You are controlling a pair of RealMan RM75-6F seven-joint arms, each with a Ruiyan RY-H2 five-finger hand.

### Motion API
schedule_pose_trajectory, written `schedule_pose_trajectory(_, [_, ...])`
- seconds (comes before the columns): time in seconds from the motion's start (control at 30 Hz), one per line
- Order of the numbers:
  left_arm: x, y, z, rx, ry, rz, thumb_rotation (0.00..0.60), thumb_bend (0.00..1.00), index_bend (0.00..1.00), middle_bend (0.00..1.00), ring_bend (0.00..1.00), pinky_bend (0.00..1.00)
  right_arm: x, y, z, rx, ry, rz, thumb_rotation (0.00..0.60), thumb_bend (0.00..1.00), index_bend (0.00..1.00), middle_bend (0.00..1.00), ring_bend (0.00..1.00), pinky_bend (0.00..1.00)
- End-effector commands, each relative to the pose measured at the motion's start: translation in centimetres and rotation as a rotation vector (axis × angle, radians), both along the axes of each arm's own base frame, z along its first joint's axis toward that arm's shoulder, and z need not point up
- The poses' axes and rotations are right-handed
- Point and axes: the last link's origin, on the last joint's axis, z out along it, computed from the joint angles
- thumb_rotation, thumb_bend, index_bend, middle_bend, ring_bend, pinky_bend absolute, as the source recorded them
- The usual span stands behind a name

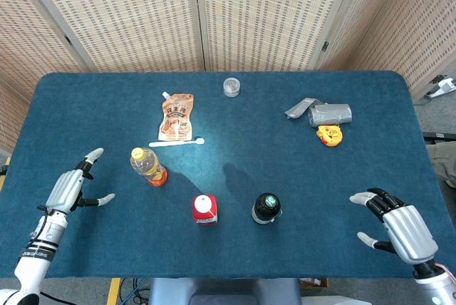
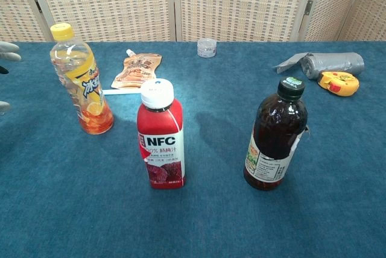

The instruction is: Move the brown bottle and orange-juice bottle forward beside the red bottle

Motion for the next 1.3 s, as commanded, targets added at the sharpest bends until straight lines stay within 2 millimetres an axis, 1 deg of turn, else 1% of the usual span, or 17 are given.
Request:
schedule_pose_trajectory(0.03, [0.9,0.7,-0.5,-0.046,-0.09,0.014,0.6,0.05,0.0,0.04,0.12,0.32,-0.1,0.0,0.0,0.006,-0.001,-0.002,0.6,0.04,0.33,0.33,0.21,0.44])
schedule_pose_trajectory(0.17, [1.5,1.7,-0.9,-0.078,-0.142,0.024,0.6,0.05,0.0,0.02,0.12,0.32,-0.1,-0.1,0.0,0.009,-0.003,-0.003,0.6,0.04,0.33,0.33,0.21,0.44])
schedule_pose_trajectory(0.4, [1.8,3.3,-2.1,-0.098,-0.159,0.047,0.6,0.05,0.0,0.0,0.11,0.31,-0.1,-0.1,-0.2,0.02,-0.003,-0.006,0.6,0.04,0.33,0.34,0.21,0.44])
schedule_pose_trajectory(0.83, [3.0,4.5,-3.8,-0.135,-0.221,0.041,0.6,0.05,0.0,0.0,0.1,0.31,-0.1,-0.1,-0.2,0.027,-0.005,-0.01,0.6,0.04,0.33,0.34,0.21,0.44])
schedule_pose_trajectory(0.9, [3.2,4.7,-4.1,-0.137,-0.231,0.043,0.6,0.05,0.05,0.02,0.11,0.31,-0.1,-0.2,-0.2,0.026,-0.005,-0.011,0.6,0.04,0.33,0.34,0.21,0.44])
schedule_pose_trajectory(0.97, [3.4,4.9,-4.3,-0.139,-0.234,0.044,0.6,0.05,0.12,0.04,0.11,0.31,-0.2,-0.2,-0.2,0.027,-0.006,-0.013,0.6,0.04,0.33,0.34,0.21,0.44])
schedule_pose_trajectory(1.13, [3.8,5.4,-5.1,-0.148,-0.25,0.054,0.6,0.05,0.11,0.05,0.11,0.31,-0.2,-0.2,-0.2,0.028,-0.007,-0.013,0.6,0.04,0.33,0.34,0.21,0.44])
schedule_pose_trajectory(1.3, [4.3,5.7,-5.7,-0.179,-0.304,0.075,0.6,0.05,0.11,0.06,0.11,0.31,-0.2,-0.2,-0.1,0.026,-0.008,-0.015,0.6,0.04,0.33,0.34,0.21,0.44])
